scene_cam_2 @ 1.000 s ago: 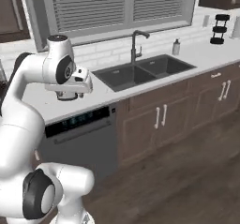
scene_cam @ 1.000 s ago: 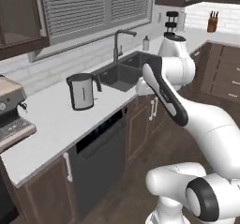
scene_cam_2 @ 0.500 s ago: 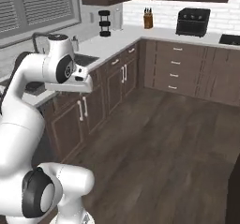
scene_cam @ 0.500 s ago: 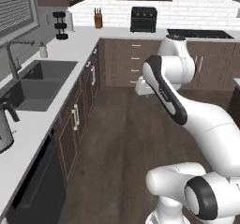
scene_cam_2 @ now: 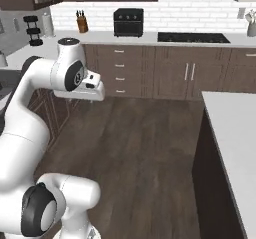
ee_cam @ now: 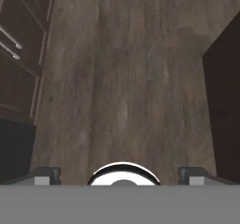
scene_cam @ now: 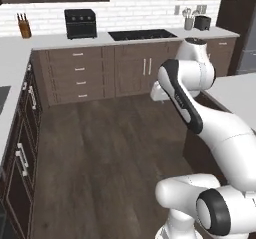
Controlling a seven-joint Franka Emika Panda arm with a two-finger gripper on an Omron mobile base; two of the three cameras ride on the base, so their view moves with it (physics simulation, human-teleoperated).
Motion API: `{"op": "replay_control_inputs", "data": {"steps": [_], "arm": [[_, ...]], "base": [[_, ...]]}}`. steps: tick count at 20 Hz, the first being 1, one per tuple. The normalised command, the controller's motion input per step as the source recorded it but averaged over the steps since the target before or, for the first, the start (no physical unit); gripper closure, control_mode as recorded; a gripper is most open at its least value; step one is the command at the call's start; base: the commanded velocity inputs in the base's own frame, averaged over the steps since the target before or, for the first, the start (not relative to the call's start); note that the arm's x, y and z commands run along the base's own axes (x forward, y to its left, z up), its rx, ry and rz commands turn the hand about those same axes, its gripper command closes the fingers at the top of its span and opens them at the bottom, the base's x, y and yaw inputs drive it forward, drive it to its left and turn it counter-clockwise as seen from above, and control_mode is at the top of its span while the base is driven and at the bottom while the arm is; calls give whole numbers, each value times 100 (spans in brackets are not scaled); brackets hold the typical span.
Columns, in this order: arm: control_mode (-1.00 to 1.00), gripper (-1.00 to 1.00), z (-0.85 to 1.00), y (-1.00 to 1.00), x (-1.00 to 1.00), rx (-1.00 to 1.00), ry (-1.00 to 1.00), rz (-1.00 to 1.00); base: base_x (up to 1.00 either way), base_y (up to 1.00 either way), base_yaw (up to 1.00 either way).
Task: Navigate to the stove.
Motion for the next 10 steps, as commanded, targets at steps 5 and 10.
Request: {"op": "replay_control_inputs", "data": {"steps": [5,10], "arm": [[100,-100,0,0,0,0,0,0],[100,-100,0,0,0,0,0,0]], "base": [[100,0,-21],[100,0,-17]]}}
